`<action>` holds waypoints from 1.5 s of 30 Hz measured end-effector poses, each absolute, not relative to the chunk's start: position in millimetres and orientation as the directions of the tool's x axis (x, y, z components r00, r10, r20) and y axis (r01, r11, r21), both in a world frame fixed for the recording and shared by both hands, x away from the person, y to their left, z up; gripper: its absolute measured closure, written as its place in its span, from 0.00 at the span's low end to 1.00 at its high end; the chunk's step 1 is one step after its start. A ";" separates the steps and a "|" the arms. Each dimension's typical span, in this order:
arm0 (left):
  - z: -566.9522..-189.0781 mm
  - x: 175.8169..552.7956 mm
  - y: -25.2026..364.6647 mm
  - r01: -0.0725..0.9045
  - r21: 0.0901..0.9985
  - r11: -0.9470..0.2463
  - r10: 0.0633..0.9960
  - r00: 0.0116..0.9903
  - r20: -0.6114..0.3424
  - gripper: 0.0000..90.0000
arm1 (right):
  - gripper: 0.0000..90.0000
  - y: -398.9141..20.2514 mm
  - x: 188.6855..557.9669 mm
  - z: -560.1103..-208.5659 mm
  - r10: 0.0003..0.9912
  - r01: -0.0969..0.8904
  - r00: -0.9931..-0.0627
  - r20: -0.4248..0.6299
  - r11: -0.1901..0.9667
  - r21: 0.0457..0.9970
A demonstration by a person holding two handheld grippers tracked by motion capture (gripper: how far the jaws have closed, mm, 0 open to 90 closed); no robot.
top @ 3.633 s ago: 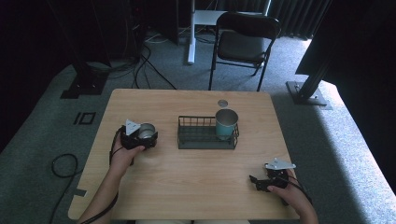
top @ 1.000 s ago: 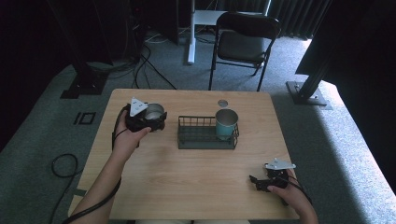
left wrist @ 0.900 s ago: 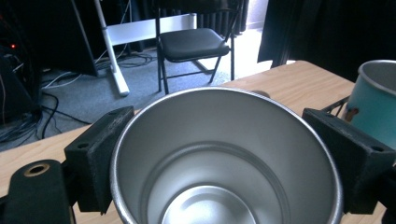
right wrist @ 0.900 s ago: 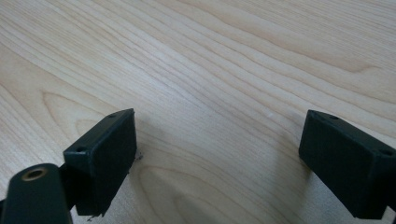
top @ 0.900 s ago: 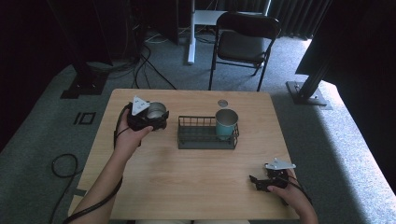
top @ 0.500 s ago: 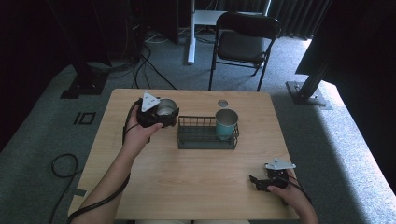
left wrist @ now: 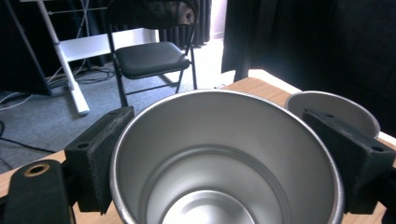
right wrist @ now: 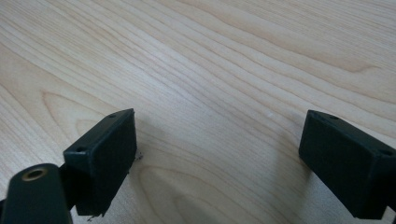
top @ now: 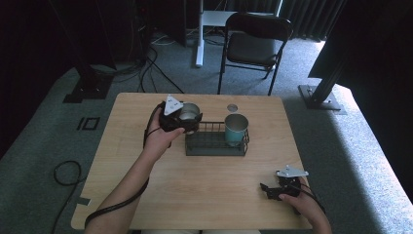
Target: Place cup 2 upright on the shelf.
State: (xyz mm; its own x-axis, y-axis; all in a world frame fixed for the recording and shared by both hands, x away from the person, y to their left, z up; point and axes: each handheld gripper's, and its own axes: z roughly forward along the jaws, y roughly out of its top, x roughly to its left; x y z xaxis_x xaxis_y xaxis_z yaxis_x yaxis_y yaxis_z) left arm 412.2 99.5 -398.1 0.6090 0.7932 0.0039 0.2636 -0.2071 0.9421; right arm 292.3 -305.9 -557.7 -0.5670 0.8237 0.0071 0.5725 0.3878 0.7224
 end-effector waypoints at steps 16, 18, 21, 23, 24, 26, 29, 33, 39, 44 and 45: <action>-419.2 420.6 63.4 0.291 0.936 -0.198 0.776 0.630 -0.032 0.15 | 0.12 -305.9 292.3 -557.7 0.824 0.573 -0.567 0.008 0.388 0.722; -423.0 421.7 62.3 0.293 0.934 -0.205 0.777 0.629 -0.026 0.15 | 0.12 -306.0 292.3 -557.7 0.824 0.573 -0.567 0.008 0.388 0.722; -429.7 423.8 61.3 0.303 0.931 -0.203 0.781 0.624 -0.033 0.15 | 0.12 -305.9 292.3 -557.7 0.824 0.573 -0.567 0.008 0.387 0.723; -435.0 424.6 60.0 0.310 0.929 -0.202 0.782 0.622 -0.037 0.15 | 0.12 -306.0 292.3 -557.7 0.824 0.573 -0.567 0.007 0.388 0.722; -437.7 425.0 59.3 0.313 0.928 -0.201 0.783 0.621 -0.040 0.15 | 0.12 -306.0 292.3 -557.7 0.823 0.572 -0.567 0.007 0.388 0.722; -443.2 425.8 57.4 0.323 0.924 -0.204 0.781 0.623 -0.045 0.15 | 0.12 -306.0 292.3 -557.7 0.823 0.573 -0.567 0.007 0.388 0.722; -450.4 427.4 54.7 0.333 0.918 -0.217 0.777 0.628 -0.044 0.15 | 0.12 -306.0 292.3 -557.7 0.824 0.573 -0.567 0.007 0.388 0.722; -456.7 429.6 52.4 0.338 0.915 -0.220 0.781 0.624 -0.043 0.15 | 0.12 -306.0 292.3 -557.7 0.824 0.573 -0.567 0.007 0.388 0.722; -465.8 431.0 48.0 0.341 0.915 -0.217 0.787 0.615 -0.043 0.15 | 0.12 -306.0 292.3 -557.7 0.824 0.573 -0.567 0.008 0.388 0.722; -472.3 430.1 46.2 0.346 0.912 -0.219 0.789 0.612 -0.043 0.15 | 0.12 -306.0 292.3 -557.7 0.824 0.573 -0.567 0.008 0.388 0.722; -473.3 429.7 46.0 0.345 0.911 -0.227 0.789 0.613 -0.035 0.15 | 0.12 -306.0 292.3 -557.7 0.824 0.573 -0.567 0.008 0.387 0.722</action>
